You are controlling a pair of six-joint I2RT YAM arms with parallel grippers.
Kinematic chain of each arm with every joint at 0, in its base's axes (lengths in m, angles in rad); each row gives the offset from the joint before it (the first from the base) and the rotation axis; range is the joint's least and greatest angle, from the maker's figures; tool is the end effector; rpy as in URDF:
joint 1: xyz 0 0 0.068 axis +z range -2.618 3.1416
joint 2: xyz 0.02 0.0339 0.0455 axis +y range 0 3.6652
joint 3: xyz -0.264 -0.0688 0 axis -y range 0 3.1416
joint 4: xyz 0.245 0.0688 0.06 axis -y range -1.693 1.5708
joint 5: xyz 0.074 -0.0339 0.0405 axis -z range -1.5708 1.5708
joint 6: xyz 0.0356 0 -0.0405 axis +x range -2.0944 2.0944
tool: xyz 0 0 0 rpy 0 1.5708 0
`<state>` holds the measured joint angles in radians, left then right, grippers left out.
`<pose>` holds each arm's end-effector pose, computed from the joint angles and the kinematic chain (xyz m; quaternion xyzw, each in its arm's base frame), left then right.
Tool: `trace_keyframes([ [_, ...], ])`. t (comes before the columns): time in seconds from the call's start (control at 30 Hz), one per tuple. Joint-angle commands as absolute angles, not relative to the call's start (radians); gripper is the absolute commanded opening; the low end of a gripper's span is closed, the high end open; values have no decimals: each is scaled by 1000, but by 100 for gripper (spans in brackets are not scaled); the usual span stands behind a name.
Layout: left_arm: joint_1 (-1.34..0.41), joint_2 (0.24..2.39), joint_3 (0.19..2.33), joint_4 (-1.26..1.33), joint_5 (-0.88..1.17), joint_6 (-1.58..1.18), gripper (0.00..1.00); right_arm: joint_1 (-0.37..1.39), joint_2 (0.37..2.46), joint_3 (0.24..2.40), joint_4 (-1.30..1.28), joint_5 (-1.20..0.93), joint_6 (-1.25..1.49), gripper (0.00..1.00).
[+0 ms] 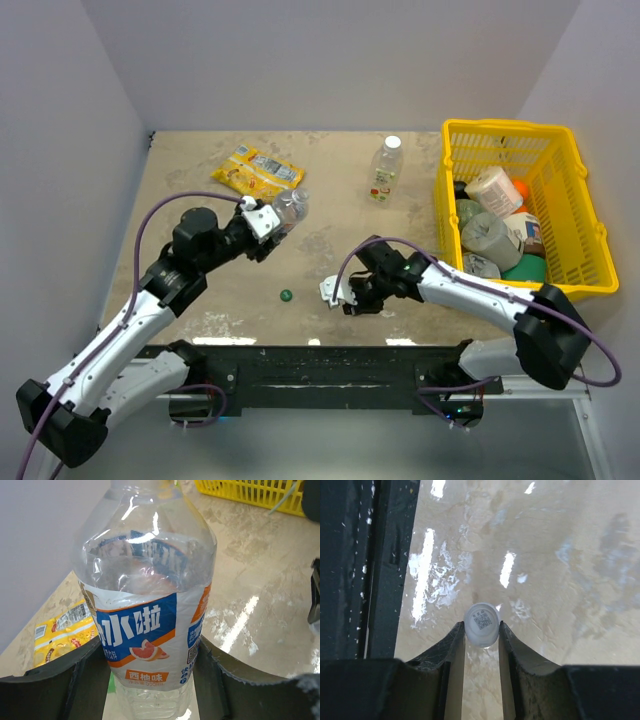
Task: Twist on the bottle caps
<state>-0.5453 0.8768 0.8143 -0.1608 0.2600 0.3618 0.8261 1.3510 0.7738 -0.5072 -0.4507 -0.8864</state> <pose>0.1706 -0.1142 0.3370 0.4122 0.6611 -0.1576 0.6068 0.1581 0.1944 0.1940 -0.7499 0.5793 0.2097 0.2411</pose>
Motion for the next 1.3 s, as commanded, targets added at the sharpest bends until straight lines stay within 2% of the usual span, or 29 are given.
trace_keyframes([
  [0.0, -540, 830, 841, -285, 363, 463, 0, 799, 1275, 868, -607, -469, -780, 21],
  [0.17, -541, 935, 940, -500, 544, 632, 0, 770, 1270, 959, -629, -482, -716, 21],
  [0.3, -542, 1037, 997, -655, 575, 722, 0, 735, 1293, 1029, -618, -486, -646, 23],
  [0.43, -551, 1058, 1008, -649, 597, 756, 0, 719, 1315, 1097, -638, -499, -629, 24],
  [0.73, -561, 1078, 986, -683, 571, 742, 0, 687, 1315, 1195, -715, -529, -621, 24],
  [1.27, -695, 1146, 986, -678, 362, 753, 0, 742, 1359, 1310, -793, -508, -724, 26],
])
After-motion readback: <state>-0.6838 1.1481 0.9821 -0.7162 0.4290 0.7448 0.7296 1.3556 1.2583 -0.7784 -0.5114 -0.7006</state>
